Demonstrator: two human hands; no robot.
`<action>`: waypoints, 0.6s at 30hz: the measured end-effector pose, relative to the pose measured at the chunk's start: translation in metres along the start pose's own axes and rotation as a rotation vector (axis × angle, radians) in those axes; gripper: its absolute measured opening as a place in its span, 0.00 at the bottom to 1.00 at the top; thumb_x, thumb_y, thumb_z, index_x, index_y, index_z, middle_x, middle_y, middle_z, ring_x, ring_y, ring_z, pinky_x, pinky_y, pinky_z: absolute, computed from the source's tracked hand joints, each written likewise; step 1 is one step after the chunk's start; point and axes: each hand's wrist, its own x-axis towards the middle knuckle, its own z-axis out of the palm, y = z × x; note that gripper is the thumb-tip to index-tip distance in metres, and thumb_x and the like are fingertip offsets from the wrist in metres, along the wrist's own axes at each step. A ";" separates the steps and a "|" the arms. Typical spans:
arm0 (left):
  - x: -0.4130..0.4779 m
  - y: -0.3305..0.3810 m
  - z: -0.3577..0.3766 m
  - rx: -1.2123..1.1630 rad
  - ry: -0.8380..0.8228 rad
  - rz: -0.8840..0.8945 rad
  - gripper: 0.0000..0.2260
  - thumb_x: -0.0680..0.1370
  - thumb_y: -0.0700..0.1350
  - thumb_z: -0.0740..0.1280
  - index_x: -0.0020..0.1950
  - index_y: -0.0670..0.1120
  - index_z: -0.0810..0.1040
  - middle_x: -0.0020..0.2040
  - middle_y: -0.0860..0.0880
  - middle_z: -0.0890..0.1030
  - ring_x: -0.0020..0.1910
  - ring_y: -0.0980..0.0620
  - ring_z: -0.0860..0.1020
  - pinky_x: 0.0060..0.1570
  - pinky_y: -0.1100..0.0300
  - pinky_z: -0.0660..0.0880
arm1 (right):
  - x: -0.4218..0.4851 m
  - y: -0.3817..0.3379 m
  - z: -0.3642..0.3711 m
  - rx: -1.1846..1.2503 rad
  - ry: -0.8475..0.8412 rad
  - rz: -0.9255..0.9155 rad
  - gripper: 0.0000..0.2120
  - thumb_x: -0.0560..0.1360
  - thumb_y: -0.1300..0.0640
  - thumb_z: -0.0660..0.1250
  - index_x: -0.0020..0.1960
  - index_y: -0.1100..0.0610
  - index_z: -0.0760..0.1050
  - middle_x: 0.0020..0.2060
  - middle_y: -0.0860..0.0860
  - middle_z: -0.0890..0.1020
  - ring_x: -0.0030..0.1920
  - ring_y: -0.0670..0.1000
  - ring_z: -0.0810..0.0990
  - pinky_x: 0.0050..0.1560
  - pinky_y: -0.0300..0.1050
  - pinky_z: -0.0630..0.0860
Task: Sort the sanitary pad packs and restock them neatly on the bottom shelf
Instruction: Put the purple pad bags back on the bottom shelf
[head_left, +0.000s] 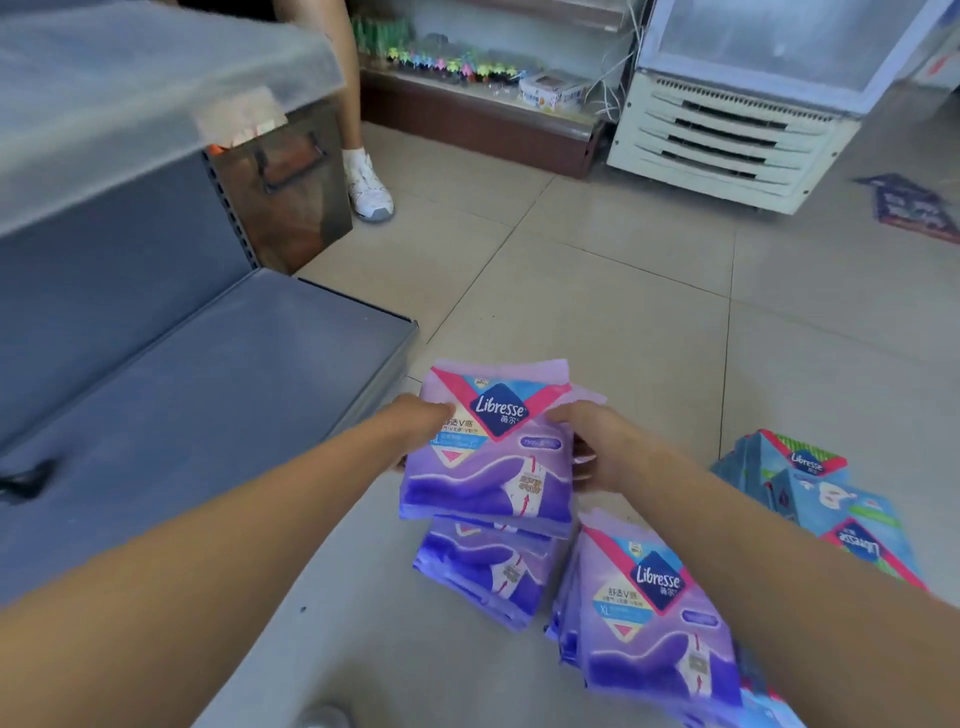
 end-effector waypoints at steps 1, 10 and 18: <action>-0.011 0.008 -0.011 -0.024 0.028 0.031 0.12 0.80 0.53 0.60 0.50 0.44 0.73 0.47 0.46 0.81 0.38 0.49 0.80 0.37 0.61 0.73 | -0.011 -0.015 0.004 -0.017 0.010 -0.068 0.07 0.76 0.56 0.66 0.45 0.59 0.72 0.34 0.54 0.75 0.31 0.52 0.73 0.34 0.41 0.70; -0.158 0.082 -0.151 -0.055 0.442 0.282 0.18 0.80 0.53 0.59 0.62 0.42 0.75 0.58 0.43 0.80 0.56 0.43 0.79 0.58 0.53 0.76 | -0.158 -0.142 0.049 0.054 -0.005 -0.503 0.16 0.73 0.58 0.71 0.58 0.62 0.73 0.51 0.60 0.82 0.39 0.58 0.80 0.32 0.44 0.75; -0.283 0.053 -0.282 -0.128 0.723 0.318 0.20 0.77 0.54 0.64 0.61 0.41 0.75 0.55 0.43 0.81 0.52 0.43 0.81 0.56 0.50 0.78 | -0.288 -0.193 0.141 0.044 -0.277 -0.692 0.15 0.75 0.60 0.68 0.60 0.62 0.73 0.52 0.61 0.82 0.45 0.60 0.83 0.46 0.55 0.80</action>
